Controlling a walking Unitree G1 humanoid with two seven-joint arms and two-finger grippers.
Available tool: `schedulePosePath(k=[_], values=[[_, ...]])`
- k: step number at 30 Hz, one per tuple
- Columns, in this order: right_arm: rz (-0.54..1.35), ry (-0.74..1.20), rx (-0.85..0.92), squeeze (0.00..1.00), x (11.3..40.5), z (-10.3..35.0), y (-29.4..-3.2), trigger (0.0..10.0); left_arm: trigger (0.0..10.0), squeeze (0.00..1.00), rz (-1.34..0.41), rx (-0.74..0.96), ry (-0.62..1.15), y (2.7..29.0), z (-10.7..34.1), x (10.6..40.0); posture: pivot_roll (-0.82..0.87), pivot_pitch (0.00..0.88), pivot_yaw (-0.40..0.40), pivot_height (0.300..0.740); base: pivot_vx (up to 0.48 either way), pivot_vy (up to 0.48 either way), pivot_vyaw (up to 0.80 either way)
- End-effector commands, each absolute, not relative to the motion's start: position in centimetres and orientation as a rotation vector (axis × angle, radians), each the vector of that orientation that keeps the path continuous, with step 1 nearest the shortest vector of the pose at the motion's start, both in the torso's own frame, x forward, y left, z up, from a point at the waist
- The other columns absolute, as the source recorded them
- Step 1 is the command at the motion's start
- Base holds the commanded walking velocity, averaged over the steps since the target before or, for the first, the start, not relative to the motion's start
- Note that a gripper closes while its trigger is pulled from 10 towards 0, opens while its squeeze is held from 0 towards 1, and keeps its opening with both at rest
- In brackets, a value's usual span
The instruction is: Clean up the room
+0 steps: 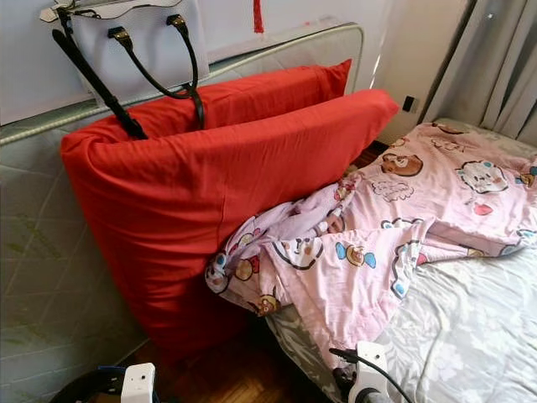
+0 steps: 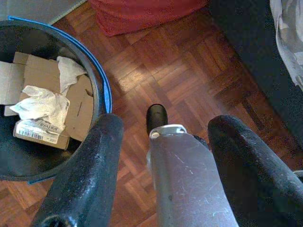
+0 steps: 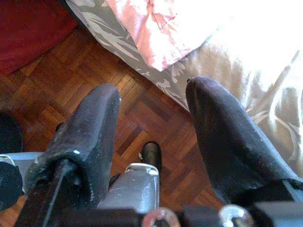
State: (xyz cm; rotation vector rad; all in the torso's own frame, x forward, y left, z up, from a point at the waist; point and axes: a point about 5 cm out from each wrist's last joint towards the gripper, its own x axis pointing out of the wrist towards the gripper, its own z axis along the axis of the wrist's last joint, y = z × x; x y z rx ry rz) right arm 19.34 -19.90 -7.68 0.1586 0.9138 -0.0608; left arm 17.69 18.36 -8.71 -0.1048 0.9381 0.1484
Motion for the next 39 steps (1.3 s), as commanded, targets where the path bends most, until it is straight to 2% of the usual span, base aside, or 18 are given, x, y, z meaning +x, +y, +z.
schedulePosePath(k=[1,18,30,39], values=[[-0.067,0.903,0.165,0.0,19.5,-7.6,-19.9,10.0,10.0,0.0,0.15,-0.111,0.943,18.4,-8.8,17.6,-0.12,0.0,0.005,0.74,0.326,0.0,0.0],[-0.064,0.899,0.168,0.0,19.4,-7.6,-19.8,10.0,10.0,0.0,0.138,-0.094,0.937,18.5,-8.8,17.5,-0.13,0.0,0.021,0.74,0.333,0.0,0.0],[-0.055,0.818,0.172,0.0,19.7,-7.3,-19.7,10.0,10.0,0.0,0.109,-0.059,0.822,18.6,-8.1,18.2,-0.14,0.0,0.035,0.74,0.0,0.0,0.0],[-0.066,0.64,0.2,0.0,20.4,-6.3,-19.7,10.0,10.0,0.0,0.136,-0.061,0.687,18.9,-7.3,18.7,-0.16,0.0,0.05,0.74,0.0,0.0,0.0]])
